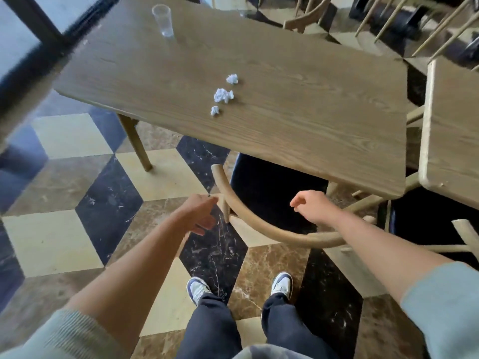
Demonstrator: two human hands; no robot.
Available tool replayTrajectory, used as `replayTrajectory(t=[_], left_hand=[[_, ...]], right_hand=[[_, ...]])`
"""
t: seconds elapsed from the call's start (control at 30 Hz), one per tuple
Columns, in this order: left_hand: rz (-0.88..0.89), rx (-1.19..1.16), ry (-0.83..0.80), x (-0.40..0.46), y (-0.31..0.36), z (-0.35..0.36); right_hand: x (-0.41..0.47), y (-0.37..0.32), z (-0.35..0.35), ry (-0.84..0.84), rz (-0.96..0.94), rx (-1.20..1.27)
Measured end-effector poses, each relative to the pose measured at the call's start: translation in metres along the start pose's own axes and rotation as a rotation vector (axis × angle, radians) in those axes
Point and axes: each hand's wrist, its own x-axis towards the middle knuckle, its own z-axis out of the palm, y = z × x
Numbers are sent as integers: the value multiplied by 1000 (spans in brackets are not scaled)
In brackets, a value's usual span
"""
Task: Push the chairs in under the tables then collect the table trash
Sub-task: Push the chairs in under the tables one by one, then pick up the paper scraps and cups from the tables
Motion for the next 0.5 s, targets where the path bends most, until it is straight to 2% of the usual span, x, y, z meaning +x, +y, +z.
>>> replayTrajectory(t=[0.27, 0.5], left_hand=[[114, -181, 114, -15, -47, -174], [209, -317, 351, -31, -88, -355]], right_hand=[[33, -191, 23, 101, -123, -32], [72, -401, 55, 39, -318, -154]])
